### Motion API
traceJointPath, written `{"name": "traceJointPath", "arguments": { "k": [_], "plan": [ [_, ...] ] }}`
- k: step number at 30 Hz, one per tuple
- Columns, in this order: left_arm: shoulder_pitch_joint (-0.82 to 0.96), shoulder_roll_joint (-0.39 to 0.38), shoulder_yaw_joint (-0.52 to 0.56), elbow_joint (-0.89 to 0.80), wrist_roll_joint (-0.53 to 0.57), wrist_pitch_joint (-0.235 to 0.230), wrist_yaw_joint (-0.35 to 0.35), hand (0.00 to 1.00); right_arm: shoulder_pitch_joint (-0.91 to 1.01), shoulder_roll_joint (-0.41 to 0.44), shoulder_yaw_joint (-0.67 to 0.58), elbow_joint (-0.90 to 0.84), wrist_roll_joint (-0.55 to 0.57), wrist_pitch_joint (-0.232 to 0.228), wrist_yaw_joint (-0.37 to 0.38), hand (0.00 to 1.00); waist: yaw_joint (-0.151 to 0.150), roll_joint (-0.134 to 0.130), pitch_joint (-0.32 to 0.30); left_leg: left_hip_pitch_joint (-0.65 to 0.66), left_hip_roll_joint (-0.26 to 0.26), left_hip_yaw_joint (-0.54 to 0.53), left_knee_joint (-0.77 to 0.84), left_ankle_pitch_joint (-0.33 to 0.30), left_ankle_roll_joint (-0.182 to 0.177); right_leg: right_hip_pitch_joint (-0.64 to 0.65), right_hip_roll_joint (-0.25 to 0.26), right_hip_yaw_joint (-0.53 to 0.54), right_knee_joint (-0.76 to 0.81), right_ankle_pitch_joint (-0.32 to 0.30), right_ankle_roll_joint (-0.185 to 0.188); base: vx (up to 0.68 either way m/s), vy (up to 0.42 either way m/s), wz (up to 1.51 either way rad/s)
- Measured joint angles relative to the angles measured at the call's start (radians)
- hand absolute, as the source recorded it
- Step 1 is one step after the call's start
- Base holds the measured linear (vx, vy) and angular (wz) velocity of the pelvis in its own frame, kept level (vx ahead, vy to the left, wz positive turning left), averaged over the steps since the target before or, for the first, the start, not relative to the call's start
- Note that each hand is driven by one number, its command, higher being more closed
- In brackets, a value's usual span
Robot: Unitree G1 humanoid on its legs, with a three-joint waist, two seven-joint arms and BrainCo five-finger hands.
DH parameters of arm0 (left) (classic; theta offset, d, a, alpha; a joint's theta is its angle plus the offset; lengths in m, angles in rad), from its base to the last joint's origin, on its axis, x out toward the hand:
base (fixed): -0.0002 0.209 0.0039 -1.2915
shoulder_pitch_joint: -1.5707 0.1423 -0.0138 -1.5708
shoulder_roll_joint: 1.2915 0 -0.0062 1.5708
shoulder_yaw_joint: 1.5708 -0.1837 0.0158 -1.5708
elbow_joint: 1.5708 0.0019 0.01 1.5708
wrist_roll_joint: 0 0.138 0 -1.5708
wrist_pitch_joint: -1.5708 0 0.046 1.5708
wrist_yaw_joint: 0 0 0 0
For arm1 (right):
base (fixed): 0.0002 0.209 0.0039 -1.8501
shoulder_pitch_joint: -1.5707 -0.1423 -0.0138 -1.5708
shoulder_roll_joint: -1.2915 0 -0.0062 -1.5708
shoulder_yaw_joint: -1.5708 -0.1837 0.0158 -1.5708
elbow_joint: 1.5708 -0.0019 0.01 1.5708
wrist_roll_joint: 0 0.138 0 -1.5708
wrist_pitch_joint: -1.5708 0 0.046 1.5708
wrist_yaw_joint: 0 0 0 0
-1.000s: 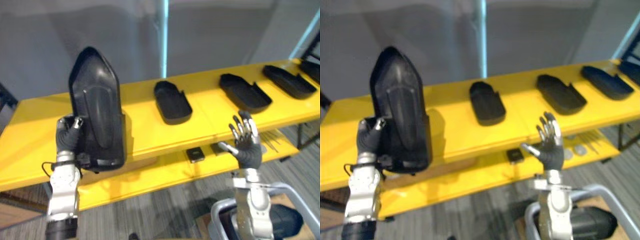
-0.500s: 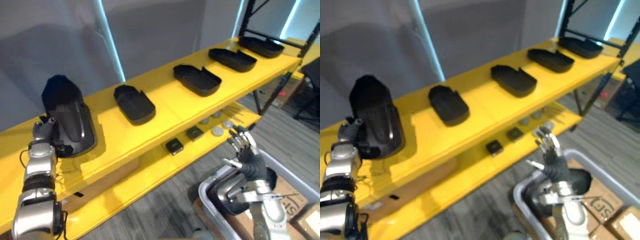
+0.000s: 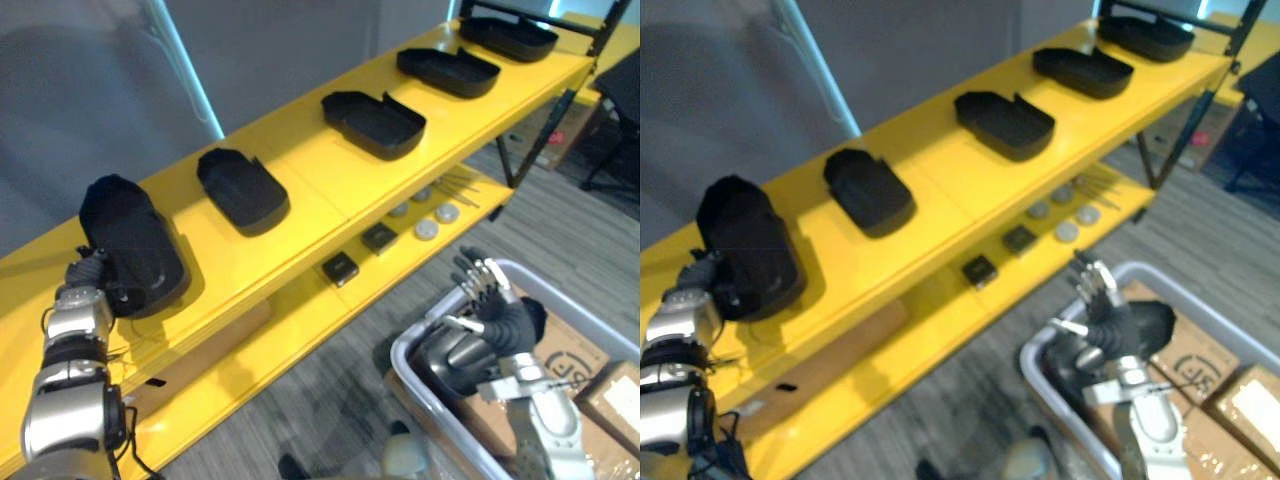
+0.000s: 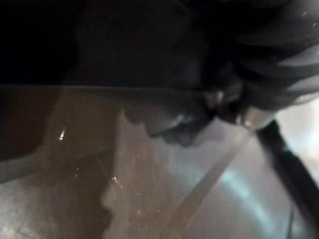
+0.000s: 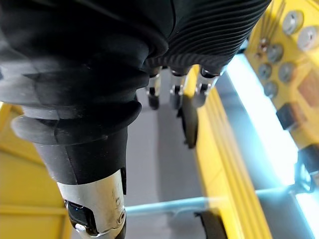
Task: Walk over and take plastic housings, then place them on the shelf
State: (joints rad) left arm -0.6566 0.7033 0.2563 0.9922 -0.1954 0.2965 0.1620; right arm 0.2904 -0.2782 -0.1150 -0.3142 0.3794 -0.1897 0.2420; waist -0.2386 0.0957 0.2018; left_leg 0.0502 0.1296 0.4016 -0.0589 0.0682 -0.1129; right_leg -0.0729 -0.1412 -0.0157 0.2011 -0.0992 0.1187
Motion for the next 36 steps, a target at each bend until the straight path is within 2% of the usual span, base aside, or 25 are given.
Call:
{"name": "traceJointPath", "arguments": {
  "k": [10, 15, 16, 23, 25, 28, 32, 36],
  "plan": [
    [-0.049, 0.019, -0.032, 0.054, 0.000, 0.054, 0.013, 1.00, -0.006, -0.002, 0.013, -0.007, 0.012, 0.000, -0.001, 0.00, 0.000, -0.009, 0.065, -0.029, 0.002, -0.002, 0.035, -0.012, 0.010, -0.015, -0.005, 0.000, 0.007, 0.000, 0.000, 0.00, 0.000, 0.00],
    [-0.056, 0.037, -0.036, 0.054, 0.000, 0.056, 0.014, 1.00, -0.006, -0.003, 0.021, -0.017, 0.019, 0.000, -0.003, 0.00, -0.001, -0.020, 0.086, -0.035, 0.002, -0.002, 0.036, -0.012, 0.010, -0.021, -0.005, 0.000, 0.008, 0.002, 0.002, 0.00, 0.000, 0.00],
    [-0.062, 0.041, -0.036, 0.057, 0.000, 0.056, 0.017, 0.00, -0.006, -0.005, 0.023, -0.020, 0.020, 0.000, -0.004, 0.00, 0.001, -0.023, 0.088, -0.035, 0.002, -0.002, 0.036, -0.012, 0.010, -0.021, -0.005, 0.000, 0.008, 0.002, 0.002, 0.00, 0.000, 0.00],
    [-0.126, 0.062, -0.052, 0.060, 0.000, 0.055, 0.028, 0.00, -0.021, -0.019, 0.068, -0.021, 0.040, -0.015, 0.001, 0.00, 0.006, -0.049, 0.120, -0.060, 0.005, -0.006, 0.069, -0.023, 0.012, -0.028, -0.009, -0.002, 0.008, 0.007, 0.004, -0.01, 0.001, 0.02],
    [-0.157, 0.074, -0.083, 0.060, -0.001, 0.053, 0.041, 0.00, -0.038, -0.038, 0.092, -0.035, 0.042, -0.038, 0.030, 0.00, 0.008, -0.054, 0.134, -0.071, 0.005, -0.009, 0.075, -0.024, 0.012, -0.032, -0.010, -0.005, 0.004, 0.014, 0.005, -0.01, 0.004, 0.02],
    [-0.183, 0.074, -0.103, 0.060, -0.002, 0.048, 0.074, 0.00, -0.062, -0.052, 0.138, -0.062, 0.064, -0.047, 0.067, 0.00, 0.008, -0.060, 0.141, -0.084, 0.005, -0.016, 0.086, -0.025, 0.014, -0.033, -0.013, -0.009, 0.002, 0.017, 0.006, -0.02, 0.005, 0.07],
    [-0.274, 0.073, -0.163, 0.057, -0.025, 0.015, 0.141, 0.00, -0.150, -0.085, 0.261, -0.122, 0.082, -0.056, 0.108, 0.00, 0.020, -0.079, 0.182, -0.111, 0.008, -0.037, 0.108, -0.027, 0.017, -0.037, -0.014, -0.024, 0.000, 0.026, 0.006, -0.05, 0.003, 0.13],
    [-0.324, 0.067, -0.194, 0.047, -0.073, -0.050, 0.220, 0.00, -0.210, -0.098, 0.358, -0.138, 0.082, -0.057, 0.115, 0.00, 0.041, -0.086, 0.194, -0.148, 0.011, -0.061, 0.127, -0.027, 0.017, -0.050, -0.014, -0.043, -0.001, 0.032, 0.005, -0.02, -0.001, 0.14]
  ]
}}
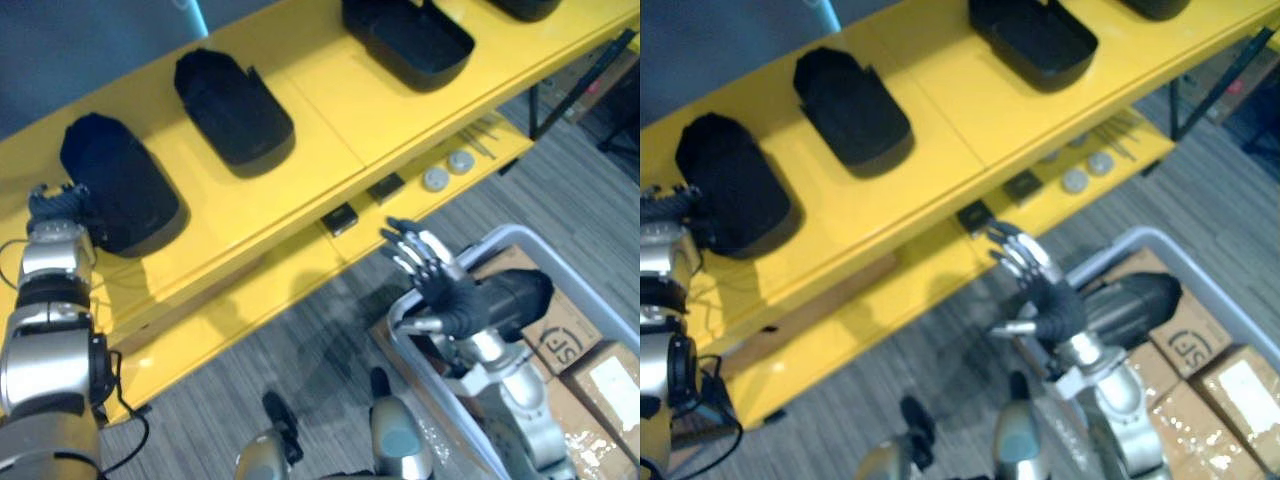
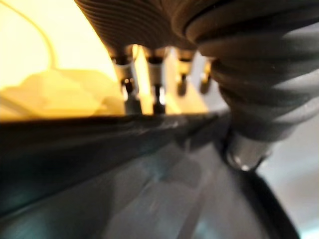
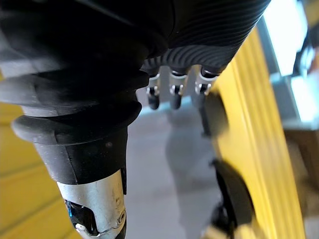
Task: Walk over and take plastic housings, then place them on the shelf
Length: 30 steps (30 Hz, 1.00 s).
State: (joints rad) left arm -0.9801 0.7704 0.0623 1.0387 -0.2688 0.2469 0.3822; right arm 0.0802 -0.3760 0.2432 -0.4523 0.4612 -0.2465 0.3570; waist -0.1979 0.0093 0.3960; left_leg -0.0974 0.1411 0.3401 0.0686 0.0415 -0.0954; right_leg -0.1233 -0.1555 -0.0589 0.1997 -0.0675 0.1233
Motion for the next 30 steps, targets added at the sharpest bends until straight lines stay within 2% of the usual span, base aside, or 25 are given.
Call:
{"name": "traceJointPath", "arguments": {
  "k": [4, 11, 15, 16, 17, 18, 19, 21, 22, 23, 25, 26, 29, 30],
  "plan": [
    [-0.005, -0.002, -0.004, -0.034, -0.043, -0.072, 0.061, 0.00, -0.017, -0.012, 0.062, -0.002, -0.003, -0.015, 0.020, 0.00, 0.021, 0.000, 0.000, 0.007, 0.001, -0.009, 0.000, 0.000, 0.000, 0.019, 0.000, -0.013, -0.007, 0.000, 0.000, 0.03, -0.002, 0.09],
    [0.063, -0.033, -0.004, -0.162, -0.020, -0.159, 0.068, 0.00, -0.025, -0.009, 0.125, 0.003, -0.006, -0.019, 0.013, 0.00, 0.049, -0.001, -0.013, 0.068, -0.005, -0.033, -0.035, 0.003, -0.002, 0.113, 0.000, -0.050, -0.065, 0.002, 0.001, 0.00, 0.004, 0.11],
    [0.210, -0.066, 0.007, -0.252, 0.015, -0.216, 0.075, 0.00, -0.013, 0.010, 0.141, 0.047, -0.036, -0.046, -0.002, 0.00, 0.066, -0.001, -0.129, 0.090, -0.017, -0.038, -0.091, 0.018, -0.006, 0.140, -0.001, -0.071, -0.116, 0.012, 0.006, 0.10, -0.003, 0.08],
    [0.228, -0.079, 0.015, -0.281, 0.015, -0.227, 0.077, 0.00, -0.009, 0.015, 0.141, 0.052, -0.043, -0.054, -0.009, 0.00, 0.071, -0.001, -0.130, 0.106, -0.018, -0.043, -0.099, 0.019, -0.007, 0.157, 0.000, -0.079, -0.118, 0.012, 0.006, 0.13, -0.007, 0.19],
    [0.280, -0.098, 0.026, -0.361, 0.015, -0.252, 0.079, 0.00, -0.007, 0.021, 0.145, 0.063, -0.048, -0.062, -0.011, 0.00, 0.077, 0.001, -0.136, 0.133, -0.018, -0.056, -0.113, 0.019, -0.007, 0.185, 0.001, -0.087, -0.119, 0.012, 0.006, 0.10, -0.004, 0.25],
    [0.349, -0.123, 0.058, -0.452, 0.023, -0.282, 0.084, 0.00, -0.003, 0.031, 0.153, 0.078, -0.056, -0.064, -0.013, 0.00, 0.078, 0.004, -0.171, 0.138, -0.020, -0.062, -0.128, 0.021, -0.009, 0.193, 0.001, -0.109, -0.126, 0.012, 0.006, 0.09, -0.001, 0.24],
    [0.381, -0.130, 0.067, -0.493, 0.035, -0.295, 0.087, 0.00, -0.003, 0.037, 0.155, 0.083, -0.066, -0.064, -0.017, 0.00, 0.080, 0.006, -0.186, 0.141, -0.020, -0.066, -0.135, 0.021, -0.010, 0.196, 0.002, -0.113, -0.127, 0.012, 0.006, 0.09, 0.000, 0.18],
    [0.478, -0.172, 0.127, -0.654, 0.045, -0.333, 0.103, 0.00, -0.001, 0.056, 0.156, 0.099, -0.083, -0.070, -0.034, 0.00, 0.090, 0.011, -0.214, 0.159, -0.024, -0.083, -0.146, 0.022, -0.010, 0.219, 0.000, -0.137, -0.129, 0.012, 0.006, 0.10, 0.005, 0.22],
    [0.548, -0.216, 0.172, -0.784, 0.052, -0.355, 0.117, 0.00, 0.003, 0.063, 0.158, 0.118, -0.086, -0.073, -0.039, 0.00, 0.105, 0.013, -0.232, 0.165, -0.025, -0.091, -0.147, 0.021, -0.010, 0.233, -0.001, -0.153, -0.130, 0.012, 0.006, 0.04, 0.009, 0.28],
    [0.580, -0.234, 0.189, -0.835, 0.053, -0.362, 0.119, 0.00, 0.006, 0.065, 0.159, 0.123, -0.088, -0.073, -0.042, 0.00, 0.112, 0.014, -0.243, 0.163, -0.026, -0.097, -0.148, 0.021, -0.010, 0.234, -0.001, -0.164, -0.131, 0.012, 0.006, 0.03, 0.001, 0.34],
    [0.713, -0.318, 0.238, -1.011, 0.061, -0.389, 0.130, 0.00, 0.010, 0.069, 0.159, 0.138, -0.096, -0.074, -0.058, 0.00, 0.133, 0.023, -0.262, 0.164, -0.029, -0.136, -0.148, 0.021, -0.010, 0.263, -0.002, -0.197, -0.142, 0.012, 0.006, 0.02, -0.012, 0.38],
    [0.753, -0.345, 0.249, -1.048, 0.072, -0.393, 0.138, 0.00, 0.010, 0.070, 0.159, 0.149, -0.103, -0.075, -0.059, 0.00, 0.140, 0.025, -0.272, 0.161, -0.030, -0.141, -0.148, 0.021, -0.010, 0.266, -0.001, -0.205, -0.144, 0.012, 0.006, -0.01, -0.011, 0.32],
    [0.943, -0.484, 0.284, -1.179, 0.103, -0.401, 0.175, 0.00, 0.001, 0.086, 0.158, 0.207, -0.165, -0.077, -0.094, 0.00, 0.185, 0.033, -0.319, 0.144, -0.035, -0.172, -0.149, 0.030, -0.011, 0.276, -0.001, -0.242, -0.160, 0.011, 0.005, -0.03, -0.018, 0.26],
    [0.987, -0.516, 0.289, -1.189, 0.114, -0.404, 0.190, 0.00, -0.008, 0.086, 0.159, 0.226, -0.180, -0.078, -0.104, 0.00, 0.189, 0.034, -0.321, 0.142, -0.037, -0.188, -0.150, 0.034, -0.011, 0.284, 0.000, -0.253, -0.162, 0.009, 0.003, -0.07, -0.028, 0.49]
  ]
}}
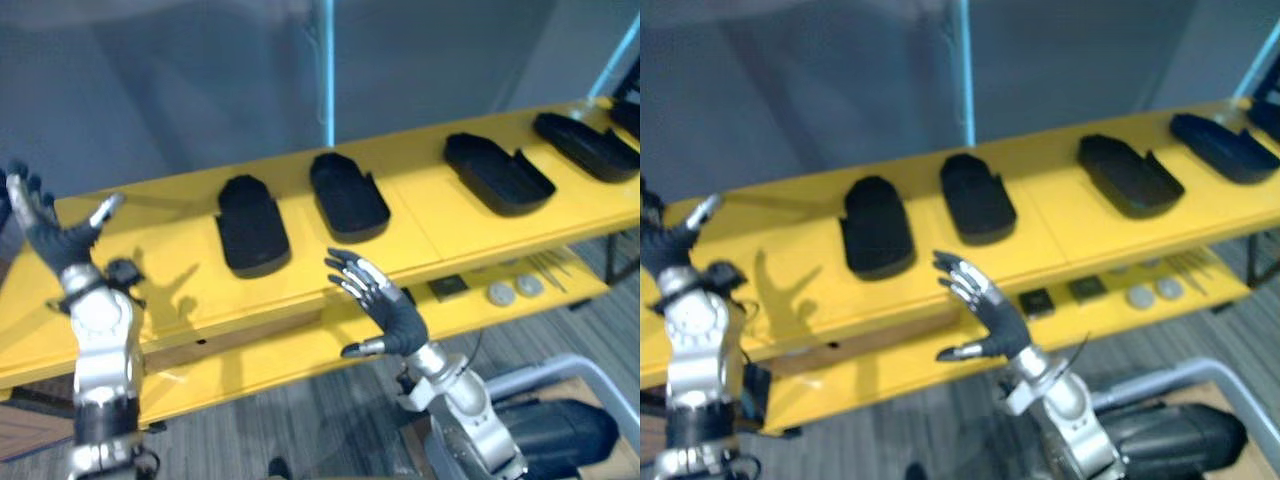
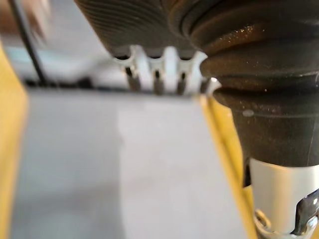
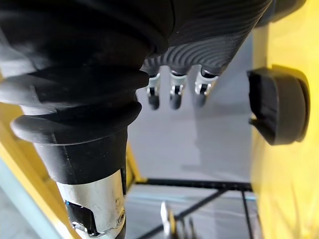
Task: Walk over and take plastic housings, then place them on the shelf
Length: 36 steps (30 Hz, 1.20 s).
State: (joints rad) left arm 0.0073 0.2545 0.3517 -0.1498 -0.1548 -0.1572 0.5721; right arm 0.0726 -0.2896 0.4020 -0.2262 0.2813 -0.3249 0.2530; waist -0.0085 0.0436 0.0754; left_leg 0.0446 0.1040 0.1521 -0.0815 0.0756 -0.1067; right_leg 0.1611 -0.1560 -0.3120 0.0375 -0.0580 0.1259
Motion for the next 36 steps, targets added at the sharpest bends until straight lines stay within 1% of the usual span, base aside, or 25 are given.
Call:
{"name": "traceJointPath", "arguments": {
  "k": [1, 3, 4, 5, 7, 8, 10, 11, 14, 17, 20, 22, 23, 24, 25, 27, 28, 31, 32, 36],
  "plan": [
    [0.055, -0.038, 0.009, -0.001, -0.002, -0.007, 0.017, 0.00, -0.012, 0.003, 0.000, 0.026, -0.029, -0.001, -0.020, 0.00, 0.009, -0.001, -0.013, -0.013, -0.003, -0.011, -0.005, 0.008, 0.000, -0.001, 0.000, -0.022, -0.002, -0.007, -0.010, -0.09, -0.024, 0.36],
    [0.122, -0.090, 0.040, 0.000, -0.004, -0.013, 0.039, 0.00, -0.043, 0.009, 0.000, 0.062, -0.066, -0.003, -0.051, 0.00, 0.036, -0.007, -0.014, -0.018, -0.006, -0.014, -0.007, 0.014, 0.000, -0.002, -0.002, -0.028, -0.011, -0.022, -0.006, -0.13, -0.038, 0.19],
    [0.163, -0.124, 0.052, 0.006, -0.006, -0.013, 0.050, 0.00, -0.055, 0.012, -0.002, 0.083, -0.069, -0.002, -0.067, 0.00, 0.043, -0.004, -0.018, -0.029, -0.006, -0.034, -0.008, 0.025, 0.000, -0.002, 0.001, -0.045, -0.010, -0.026, -0.012, -0.13, -0.044, 0.26],
    [0.181, -0.140, 0.057, 0.009, -0.006, -0.013, 0.050, 0.00, -0.058, 0.011, -0.003, 0.090, -0.069, -0.002, -0.076, 0.00, 0.046, -0.004, -0.019, -0.032, -0.006, -0.041, -0.008, 0.030, 0.000, -0.001, 0.002, -0.050, -0.009, -0.029, -0.014, -0.11, -0.028, 0.27],
    [0.259, -0.191, 0.072, 0.053, -0.004, -0.012, 0.051, 0.00, -0.087, 0.015, -0.008, 0.123, -0.066, -0.001, -0.084, 0.00, 0.062, -0.006, -0.022, -0.036, -0.004, -0.049, -0.008, 0.039, 0.000, -0.003, 0.002, -0.065, -0.010, -0.031, -0.015, -0.10, -0.006, 0.15],
    [0.274, -0.195, 0.071, 0.078, -0.004, -0.010, 0.048, 0.00, -0.094, 0.017, -0.009, 0.130, -0.061, -0.001, -0.085, 0.00, 0.063, -0.009, -0.028, -0.042, -0.005, -0.055, -0.008, 0.042, 0.001, -0.004, 0.002, -0.071, -0.010, -0.031, -0.015, -0.07, -0.002, 0.22],
    [0.299, -0.202, 0.072, 0.192, -0.004, -0.009, 0.031, 0.00, -0.117, 0.029, -0.021, 0.158, -0.059, 0.004, -0.099, 0.00, 0.076, -0.019, -0.037, -0.051, -0.004, -0.061, -0.008, 0.048, 0.002, -0.011, 0.001, -0.075, -0.009, -0.029, -0.012, -0.03, 0.001, 0.11],
    [0.266, -0.232, 0.075, 0.493, -0.026, -0.099, -0.045, 0.00, -0.199, 0.086, -0.071, 0.286, -0.019, 0.022, -0.125, 0.00, 0.084, -0.077, -0.030, -0.082, -0.009, -0.080, -0.008, 0.064, 0.007, -0.030, 0.000, -0.095, 0.002, -0.008, -0.005, 0.00, 0.000, 0.00],
    [0.266, -0.232, 0.075, 0.493, -0.026, -0.099, -0.045, 0.00, -0.199, 0.086, -0.071, 0.286, -0.019, 0.022, -0.125, 0.00, 0.084, -0.077, -0.029, -0.082, -0.009, -0.080, -0.008, 0.064, 0.007, -0.030, 0.000, -0.095, 0.003, -0.008, -0.005, 0.00, 0.000, 0.00],
    [0.256, -0.231, 0.082, 0.537, -0.030, -0.106, -0.048, 0.00, -0.195, 0.086, -0.091, 0.286, -0.019, 0.022, -0.124, 0.00, 0.080, -0.079, -0.005, -0.085, -0.009, -0.083, -0.007, 0.070, 0.008, -0.035, 0.000, -0.093, 0.009, -0.005, -0.007, 0.00, 0.000, 0.02],
    [0.226, -0.229, 0.090, 0.589, -0.065, -0.110, -0.068, 0.00, -0.181, 0.085, -0.165, 0.283, -0.020, 0.015, -0.134, 0.00, 0.079, -0.086, 0.051, -0.133, -0.006, -0.091, -0.002, 0.085, 0.014, -0.081, 0.000, -0.093, 0.025, 0.005, -0.009, -0.07, 0.018, 0.07],
    [0.189, -0.218, 0.109, 0.623, -0.090, -0.115, -0.078, 0.00, -0.179, 0.078, -0.224, 0.276, -0.023, -0.007, -0.162, 0.00, 0.078, -0.103, 0.132, -0.184, -0.006, -0.099, 0.008, 0.091, 0.016, -0.126, 0.001, -0.093, 0.041, 0.013, -0.007, -0.12, 0.037, 0.13],
    [0.175, -0.212, 0.109, 0.635, -0.099, -0.118, -0.080, 0.00, -0.179, 0.073, -0.238, 0.270, -0.025, -0.014, -0.171, 0.00, 0.079, -0.107, 0.155, -0.206, -0.008, -0.105, 0.031, 0.086, 0.022, -0.134, 0.000, -0.096, 0.044, 0.013, -0.007, -0.13, 0.046, 0.17],
    [0.159, -0.204, 0.108, 0.651, -0.112, -0.118, -0.085, 0.00, -0.182, 0.067, -0.253, 0.262, -0.034, -0.023, -0.181, 0.00, 0.081, -0.113, 0.181, -0.234, -0.010, -0.112, 0.067, 0.075, 0.027, -0.143, -0.002, -0.098, 0.045, 0.013, -0.007, -0.12, 0.056, 0.15],
    [0.134, -0.182, 0.107, 0.692, -0.135, -0.119, -0.098, 0.00, -0.192, 0.054, -0.282, 0.233, -0.073, -0.028, -0.208, 0.00, 0.089, -0.120, 0.219, -0.296, -0.009, -0.120, 0.140, 0.045, 0.032, -0.169, -0.001, -0.095, 0.049, 0.014, -0.007, -0.11, 0.063, 0.11],
    [0.120, -0.166, 0.101, 0.728, -0.164, -0.119, -0.114, 0.00, -0.210, 0.044, -0.301, 0.221, -0.107, -0.044, -0.233, 0.00, 0.099, -0.121, 0.245, -0.330, -0.009, -0.124, 0.184, 0.028, 0.039, -0.185, 0.001, -0.083, 0.055, 0.014, -0.006, -0.04, 0.057, 0.02],
    [0.114, -0.153, 0.083, 0.762, -0.192, -0.119, -0.126, 0.00, -0.224, 0.034, -0.319, 0.206, -0.142, -0.051, -0.261, 0.00, 0.111, -0.120, 0.258, -0.352, -0.010, -0.124, 0.215, 0.013, 0.044, -0.196, 0.001, -0.070, 0.059, 0.014, -0.006, -0.01, 0.050, -0.01],
    [0.120, -0.142, 0.063, 0.805, -0.198, -0.118, -0.159, 0.00, -0.263, 0.025, -0.333, 0.192, -0.178, -0.051, -0.300, 0.00, 0.117, -0.120, 0.263, -0.359, -0.010, -0.121, 0.242, -0.006, 0.049, -0.194, 0.000, -0.045, 0.058, 0.012, -0.008, 0.03, 0.033, -0.03],
    [0.124, -0.144, 0.058, 0.815, -0.196, -0.118, -0.166, 0.00, -0.278, 0.025, -0.342, 0.190, -0.179, -0.050, -0.302, 0.00, 0.120, -0.118, 0.264, -0.359, -0.009, -0.116, 0.259, -0.014, 0.050, -0.191, 0.000, -0.035, 0.058, 0.012, -0.009, 0.06, 0.028, -0.13],
    [0.129, -0.143, 0.055, 0.861, -0.191, -0.120, -0.193, 0.00, -0.278, 0.016, -0.354, 0.170, -0.201, -0.040, -0.317, 0.00, 0.113, -0.109, 0.270, -0.335, -0.009, -0.110, 0.277, -0.034, 0.045, -0.164, 0.003, -0.012, 0.062, 0.008, -0.012, 0.04, 0.012, -0.07]
  ]
}}
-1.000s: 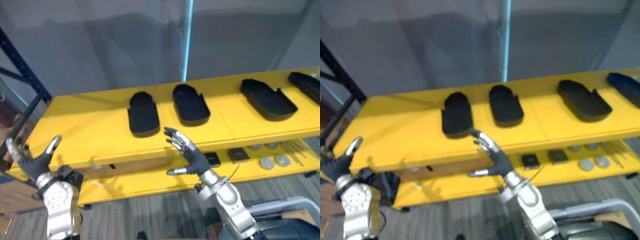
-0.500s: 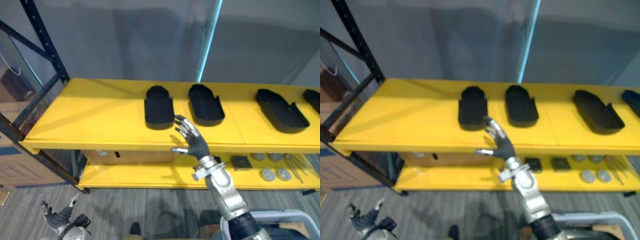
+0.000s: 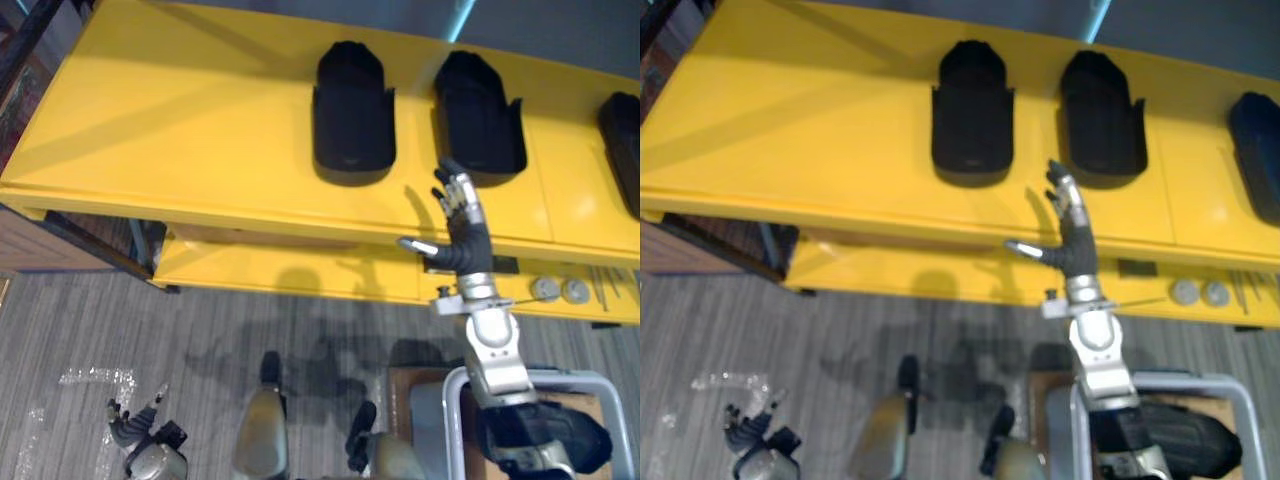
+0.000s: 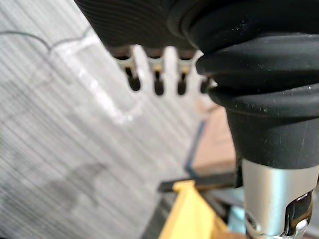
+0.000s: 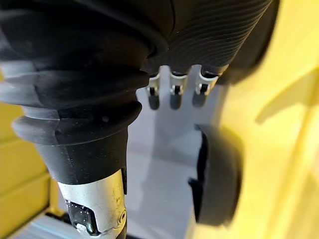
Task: Walk over and take plastic housings, then place them on the shelf
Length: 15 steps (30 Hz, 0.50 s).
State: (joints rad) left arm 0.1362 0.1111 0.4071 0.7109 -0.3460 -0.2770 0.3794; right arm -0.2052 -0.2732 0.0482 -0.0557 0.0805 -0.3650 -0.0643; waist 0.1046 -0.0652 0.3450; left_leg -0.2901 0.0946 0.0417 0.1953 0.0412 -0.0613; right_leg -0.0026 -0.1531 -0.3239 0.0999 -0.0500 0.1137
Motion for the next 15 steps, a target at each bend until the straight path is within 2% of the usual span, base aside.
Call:
{"name": "traceJointPath", "arguments": {
  "k": [3, 10, 12, 15],
  "plan": [
    [0.010, 0.000, -0.023, 0.022, 0.005, -0.004, -0.012, 0.00, -0.001, -0.007, 0.000, -0.024, -0.037, -0.001, -0.017, 0.00, -0.004, 0.007, 0.004, 0.014, 0.010, 0.012, 0.010, -0.016, 0.000, 0.005, 0.004, 0.019, 0.013, -0.016, -0.003, 0.02, -0.010, -0.13],
    [0.010, -0.003, -0.091, 0.039, 0.041, -0.007, -0.031, 0.00, -0.015, -0.006, 0.001, -0.068, -0.134, -0.012, -0.160, 0.00, -0.009, 0.023, 0.012, 0.030, 0.021, 0.016, -0.002, -0.010, -0.011, 0.006, 0.012, 0.026, 0.023, -0.017, -0.004, 0.01, -0.009, -0.03],
    [0.010, -0.003, -0.109, 0.046, 0.047, -0.009, -0.031, 0.00, -0.027, -0.003, 0.001, -0.082, -0.133, -0.009, -0.178, 0.00, -0.009, 0.025, 0.013, 0.039, 0.020, 0.017, -0.021, -0.004, -0.010, 0.005, 0.011, 0.026, 0.025, -0.019, -0.006, 0.00, 0.000, 0.00],
    [0.010, -0.003, -0.127, 0.048, 0.047, -0.013, -0.031, 0.00, -0.069, 0.000, 0.004, -0.077, -0.121, 0.018, -0.178, 0.00, -0.008, 0.029, 0.016, 0.049, 0.019, 0.014, -0.053, 0.014, -0.013, -0.001, 0.011, 0.024, 0.032, -0.031, -0.012, 0.00, -0.006, 0.03]
  ]
}}
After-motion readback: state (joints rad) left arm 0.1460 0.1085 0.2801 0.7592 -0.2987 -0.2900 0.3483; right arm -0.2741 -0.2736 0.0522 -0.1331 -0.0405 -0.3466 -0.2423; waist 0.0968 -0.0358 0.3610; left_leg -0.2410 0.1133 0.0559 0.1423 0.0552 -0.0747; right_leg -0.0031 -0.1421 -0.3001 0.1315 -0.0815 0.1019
